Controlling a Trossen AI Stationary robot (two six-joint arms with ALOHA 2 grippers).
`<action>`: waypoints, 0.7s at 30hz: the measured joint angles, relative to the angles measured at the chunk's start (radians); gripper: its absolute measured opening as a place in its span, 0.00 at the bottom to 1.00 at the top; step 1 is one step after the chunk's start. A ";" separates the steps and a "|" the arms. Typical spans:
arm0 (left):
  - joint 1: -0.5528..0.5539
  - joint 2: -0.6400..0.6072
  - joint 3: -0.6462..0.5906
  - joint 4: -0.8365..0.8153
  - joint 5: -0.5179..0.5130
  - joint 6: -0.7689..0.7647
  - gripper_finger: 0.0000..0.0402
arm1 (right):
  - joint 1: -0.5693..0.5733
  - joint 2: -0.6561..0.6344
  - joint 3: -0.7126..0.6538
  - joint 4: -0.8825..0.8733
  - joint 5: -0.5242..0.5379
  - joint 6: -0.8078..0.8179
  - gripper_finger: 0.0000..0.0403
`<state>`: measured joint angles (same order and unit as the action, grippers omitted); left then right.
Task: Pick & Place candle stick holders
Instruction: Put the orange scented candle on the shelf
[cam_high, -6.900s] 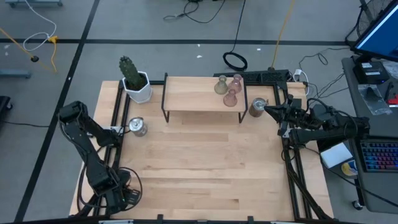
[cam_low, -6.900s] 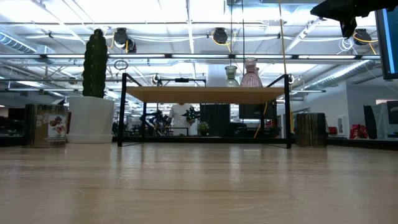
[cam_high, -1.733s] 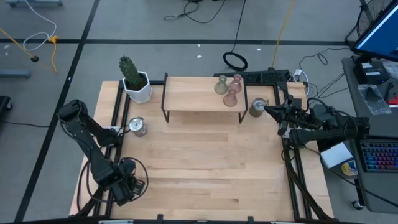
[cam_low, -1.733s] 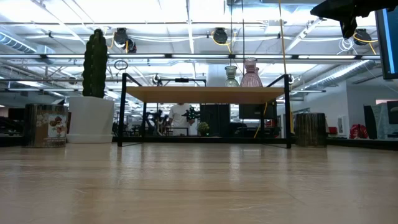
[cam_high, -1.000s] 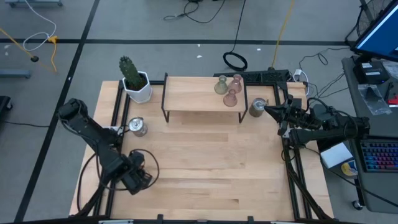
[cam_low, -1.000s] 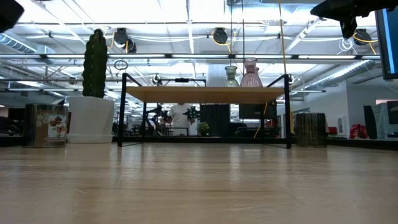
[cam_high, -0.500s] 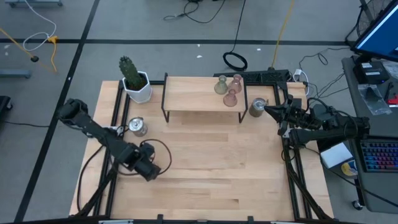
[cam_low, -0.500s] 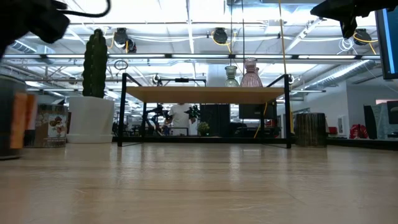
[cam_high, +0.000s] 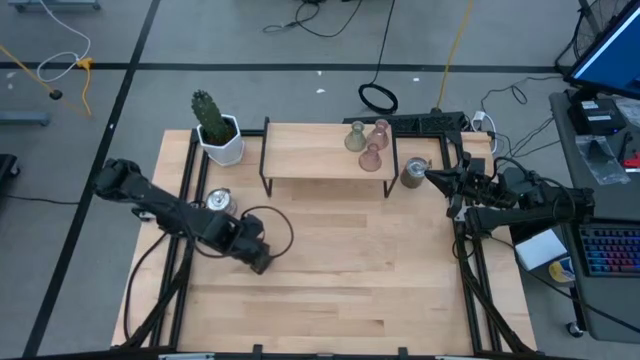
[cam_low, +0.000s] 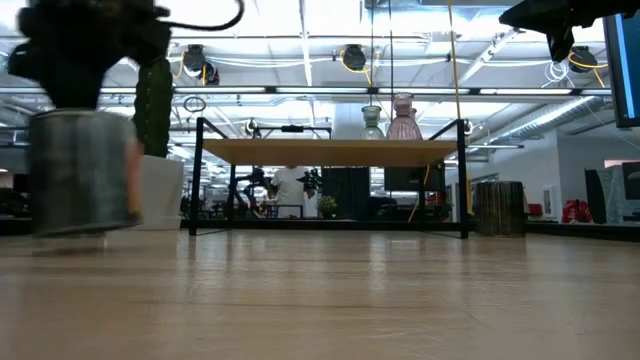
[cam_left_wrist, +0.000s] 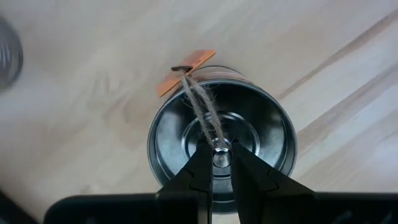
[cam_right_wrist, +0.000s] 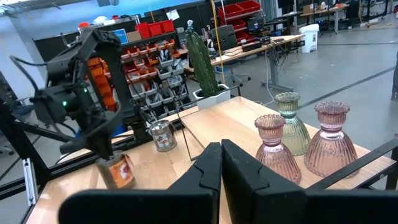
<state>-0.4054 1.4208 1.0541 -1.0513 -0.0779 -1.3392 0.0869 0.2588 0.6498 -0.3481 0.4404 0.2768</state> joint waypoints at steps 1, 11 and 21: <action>0.011 0.000 0.013 -0.003 -0.013 0.022 0.08 | 0.000 0.000 0.000 0.000 0.000 0.000 0.01; 0.128 0.000 0.164 -0.104 -0.079 0.185 0.08 | 0.000 0.000 0.000 0.000 0.000 0.000 0.01; 0.170 0.069 0.115 -0.060 -0.067 0.287 0.08 | 0.000 0.000 0.000 -0.001 -0.001 0.000 0.01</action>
<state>-0.2357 1.4896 1.1688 -1.1115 -0.1449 -1.0524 0.0868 0.2592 0.6498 -0.3492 0.4397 0.2764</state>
